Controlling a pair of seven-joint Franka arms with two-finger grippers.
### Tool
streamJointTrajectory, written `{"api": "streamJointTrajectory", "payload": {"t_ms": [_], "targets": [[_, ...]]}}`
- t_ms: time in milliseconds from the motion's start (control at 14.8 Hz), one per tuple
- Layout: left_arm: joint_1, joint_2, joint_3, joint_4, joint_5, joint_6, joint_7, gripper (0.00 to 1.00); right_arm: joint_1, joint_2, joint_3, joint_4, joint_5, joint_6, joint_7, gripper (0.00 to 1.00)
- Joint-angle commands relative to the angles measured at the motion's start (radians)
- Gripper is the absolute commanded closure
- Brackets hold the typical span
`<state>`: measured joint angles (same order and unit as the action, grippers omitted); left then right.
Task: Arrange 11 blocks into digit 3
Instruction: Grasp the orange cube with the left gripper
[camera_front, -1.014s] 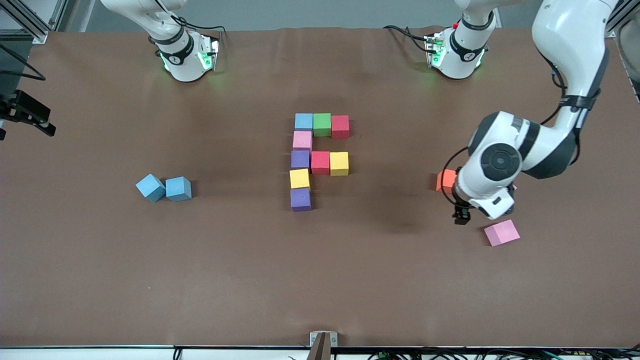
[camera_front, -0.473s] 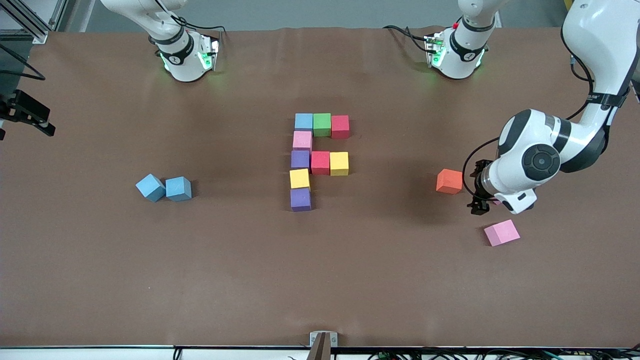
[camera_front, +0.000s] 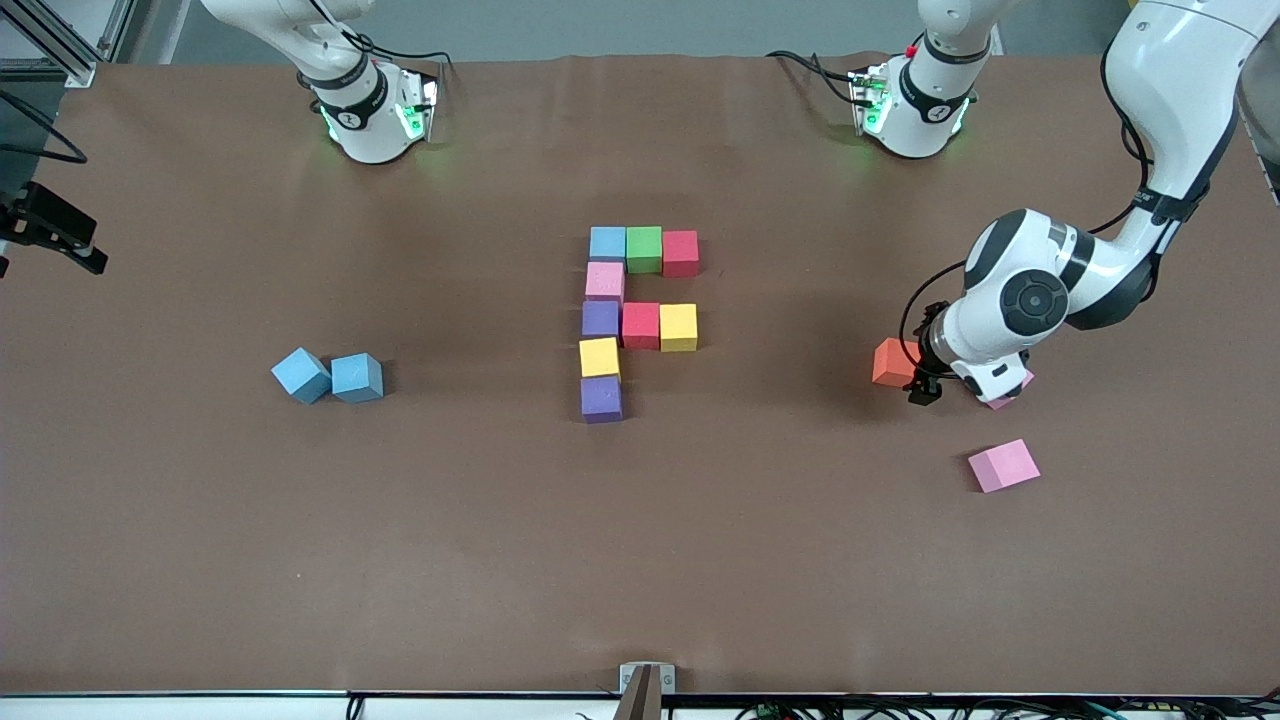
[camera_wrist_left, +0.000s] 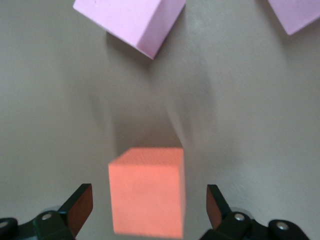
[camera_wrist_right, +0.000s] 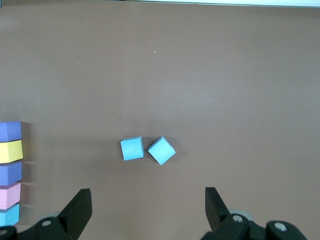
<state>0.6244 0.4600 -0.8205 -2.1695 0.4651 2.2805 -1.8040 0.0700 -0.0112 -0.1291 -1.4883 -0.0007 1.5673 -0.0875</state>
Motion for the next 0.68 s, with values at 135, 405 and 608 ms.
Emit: {"api": "streamJointTrajectory", "payload": {"t_ms": [135,405,608], "targets": [[0.037,0.008,-0.009,-0.056,0.069,0.062,-0.031,0.0,-0.002,-0.006,0.003,0.0,0.002,-0.009,0.038,0.0],[0.04,0.031,-0.011,-0.055,0.07,0.071,-0.084,0.0,-0.002,-0.006,0.003,0.0,0.004,-0.007,0.038,0.0],[0.041,0.054,-0.011,-0.05,0.069,0.076,-0.092,0.04,-0.002,-0.006,0.003,0.002,0.002,-0.006,0.038,0.0]]}}
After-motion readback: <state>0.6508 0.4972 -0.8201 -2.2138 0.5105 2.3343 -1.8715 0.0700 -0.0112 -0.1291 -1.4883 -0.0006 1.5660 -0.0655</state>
